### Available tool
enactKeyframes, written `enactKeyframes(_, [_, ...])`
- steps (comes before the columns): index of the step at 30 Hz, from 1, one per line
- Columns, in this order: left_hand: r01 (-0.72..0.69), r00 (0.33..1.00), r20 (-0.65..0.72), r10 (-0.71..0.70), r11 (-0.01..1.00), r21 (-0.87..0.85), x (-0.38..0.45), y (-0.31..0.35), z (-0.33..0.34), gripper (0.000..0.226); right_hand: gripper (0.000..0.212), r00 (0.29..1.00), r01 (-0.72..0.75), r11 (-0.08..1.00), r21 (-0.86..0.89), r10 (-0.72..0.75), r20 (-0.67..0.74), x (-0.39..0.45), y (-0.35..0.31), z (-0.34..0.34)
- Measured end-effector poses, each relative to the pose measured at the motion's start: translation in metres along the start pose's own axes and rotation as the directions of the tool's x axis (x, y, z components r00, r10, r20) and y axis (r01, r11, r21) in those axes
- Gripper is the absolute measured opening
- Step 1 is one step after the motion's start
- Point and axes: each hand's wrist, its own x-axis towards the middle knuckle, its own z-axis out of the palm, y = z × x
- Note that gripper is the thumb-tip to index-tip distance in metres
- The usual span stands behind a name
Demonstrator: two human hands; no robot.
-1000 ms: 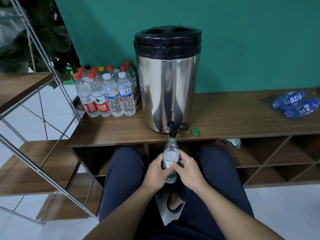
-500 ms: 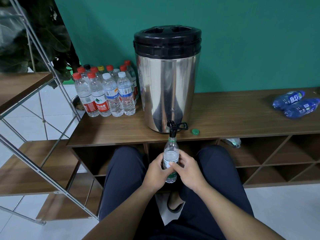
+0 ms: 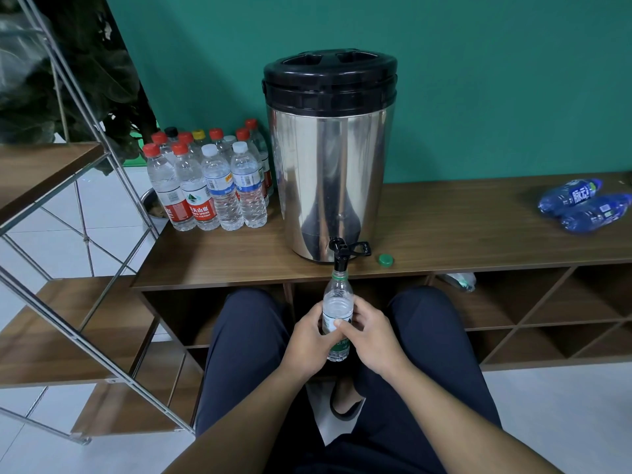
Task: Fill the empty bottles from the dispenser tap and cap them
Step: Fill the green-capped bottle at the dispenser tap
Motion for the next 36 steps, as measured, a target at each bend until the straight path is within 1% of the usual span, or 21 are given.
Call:
enactKeyframes(10, [-0.01, 1.0, 0.001, 0.01, 1.0, -0.012, -0.0011, 0.0019, -0.0014, 0.049, 0.05, 1.0, 0.005, 1.0, -0.018, -0.005, -0.002, 0.0006, 0.0015, 0.0007])
enactKeyframes(18, [-0.013, 1.0, 0.0, 0.013, 1.0, -0.006, -0.0013, 0.0026, -0.0012, 0.052, 0.054, 1.0, -0.001, 1.0, -0.009, 0.001, -0.001, 0.0002, 0.0021, 0.0009])
enactKeyframes(36, [-0.008, 1.0, 0.001, 0.008, 1.0, -0.027, -0.0009, 0.0013, 0.0005, 0.053, 0.053, 1.0, 0.003, 0.999, -0.033, -0.003, -0.016, 0.0011, 0.0036, 0.0015])
